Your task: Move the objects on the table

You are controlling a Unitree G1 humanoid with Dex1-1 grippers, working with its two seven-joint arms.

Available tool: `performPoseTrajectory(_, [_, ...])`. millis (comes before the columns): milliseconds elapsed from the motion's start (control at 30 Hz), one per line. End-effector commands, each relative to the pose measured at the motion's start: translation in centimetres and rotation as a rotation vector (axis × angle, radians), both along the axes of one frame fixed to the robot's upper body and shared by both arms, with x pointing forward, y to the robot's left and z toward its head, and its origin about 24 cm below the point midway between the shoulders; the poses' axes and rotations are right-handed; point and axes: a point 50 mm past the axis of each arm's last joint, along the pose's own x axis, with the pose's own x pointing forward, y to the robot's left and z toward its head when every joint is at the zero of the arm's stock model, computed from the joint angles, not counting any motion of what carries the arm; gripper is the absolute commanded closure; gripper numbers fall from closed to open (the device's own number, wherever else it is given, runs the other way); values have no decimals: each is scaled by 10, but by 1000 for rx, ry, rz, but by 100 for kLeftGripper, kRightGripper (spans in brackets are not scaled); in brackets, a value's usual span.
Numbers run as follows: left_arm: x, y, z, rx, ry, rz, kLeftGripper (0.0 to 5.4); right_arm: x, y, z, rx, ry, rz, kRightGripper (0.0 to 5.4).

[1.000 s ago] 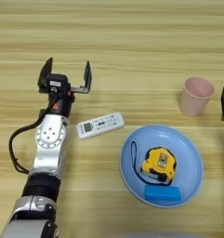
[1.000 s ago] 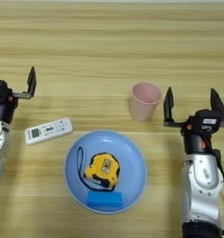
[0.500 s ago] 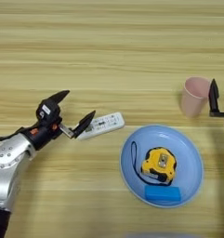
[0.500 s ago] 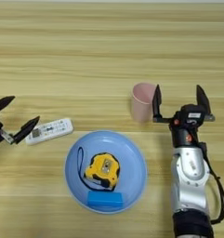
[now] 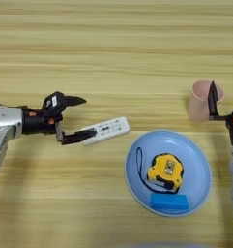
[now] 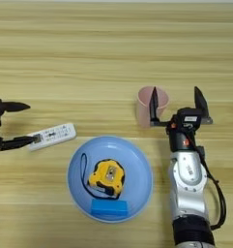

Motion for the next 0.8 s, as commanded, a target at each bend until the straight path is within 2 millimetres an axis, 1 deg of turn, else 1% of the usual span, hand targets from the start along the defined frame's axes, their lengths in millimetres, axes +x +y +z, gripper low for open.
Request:
performPoseTrajectory(33, [10, -9, -9, 46, 60, -48, 0, -2, 2, 5, 2, -19, 4, 3])
performPoseTrajectory(167, [14, -17, -24, 72, 113, -47, 0, -2, 1, 5, 4, -20, 5, 3])
performPoseTrajectory(333, [17, -18, -38, 115, 140, -21, 0, -3, 2, 6, -1, -25, 10, 3])
performPoseTrajectory(567, [21, -20, -48, 164, 131, -2, 0, -5, 6, 8, -2, -32, 14, 3])
performPoseTrajectory(767, [20, -21, -53, 185, 135, -12, 0, -5, 7, 8, -4, -34, 16, 3])
performPoseTrajectory(800, [20, -21, -54, 188, 136, -15, 11, -5, 7, 8, -4, -34, 16, 1])
